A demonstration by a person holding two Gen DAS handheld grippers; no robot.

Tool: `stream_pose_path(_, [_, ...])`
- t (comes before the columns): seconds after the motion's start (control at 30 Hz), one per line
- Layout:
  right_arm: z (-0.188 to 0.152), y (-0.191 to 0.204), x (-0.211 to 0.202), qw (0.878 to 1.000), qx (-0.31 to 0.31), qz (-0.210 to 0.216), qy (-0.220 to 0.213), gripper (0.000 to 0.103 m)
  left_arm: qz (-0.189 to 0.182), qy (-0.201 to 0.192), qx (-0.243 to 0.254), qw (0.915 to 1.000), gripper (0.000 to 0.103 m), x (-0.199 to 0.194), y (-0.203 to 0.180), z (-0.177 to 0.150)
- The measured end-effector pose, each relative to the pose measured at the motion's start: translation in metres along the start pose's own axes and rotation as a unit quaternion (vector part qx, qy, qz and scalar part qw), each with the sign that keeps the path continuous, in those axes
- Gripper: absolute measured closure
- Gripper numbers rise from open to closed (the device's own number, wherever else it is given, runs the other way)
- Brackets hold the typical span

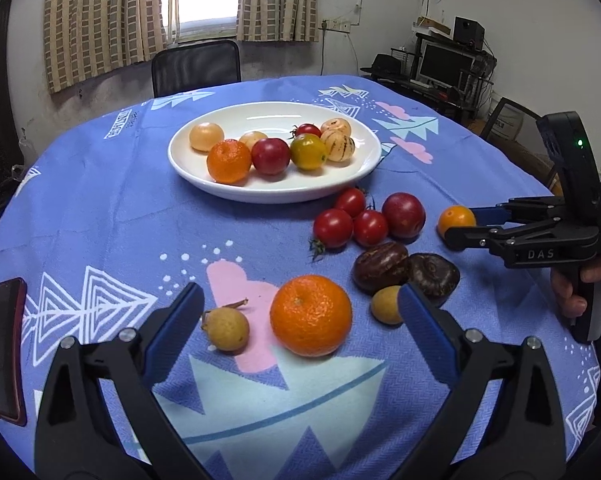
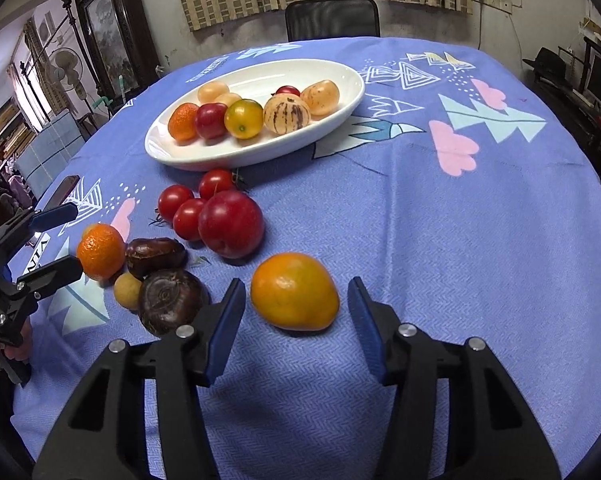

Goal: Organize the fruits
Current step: 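Grasp the orange-yellow tomato with the right tool while the left tool grasps the tangerine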

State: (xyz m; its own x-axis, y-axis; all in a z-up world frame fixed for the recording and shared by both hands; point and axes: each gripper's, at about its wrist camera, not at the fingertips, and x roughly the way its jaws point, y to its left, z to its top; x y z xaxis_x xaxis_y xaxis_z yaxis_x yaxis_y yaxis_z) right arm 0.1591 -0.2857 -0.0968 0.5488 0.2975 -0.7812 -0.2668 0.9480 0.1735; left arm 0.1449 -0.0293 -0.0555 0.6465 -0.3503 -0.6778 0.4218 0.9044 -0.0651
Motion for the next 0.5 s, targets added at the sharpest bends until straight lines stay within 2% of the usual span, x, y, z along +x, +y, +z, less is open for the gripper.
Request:
stream_pose_path(0.1, [0.000, 0.000, -0.001, 1.000, 0.001, 0.000, -0.001, 0.049, -0.007, 0.004, -0.005, 1.0000, 0.007, 0.003, 0.002, -0.001])
stream_pose_path(0.27, [0.000, 0.000, -0.001, 1.000, 0.000, -0.002, 0.001, 0.049, -0.023, 0.022, -0.001, 0.9995, 0.023, 0.011, -0.001, -0.004])
stream_pose_path(0.5, [-0.001, 0.001, 0.000, 1.000, -0.002, -0.004, 0.001, 0.049, -0.029, 0.035, 0.004, 0.9990, 0.027, 0.017, -0.005, -0.006])
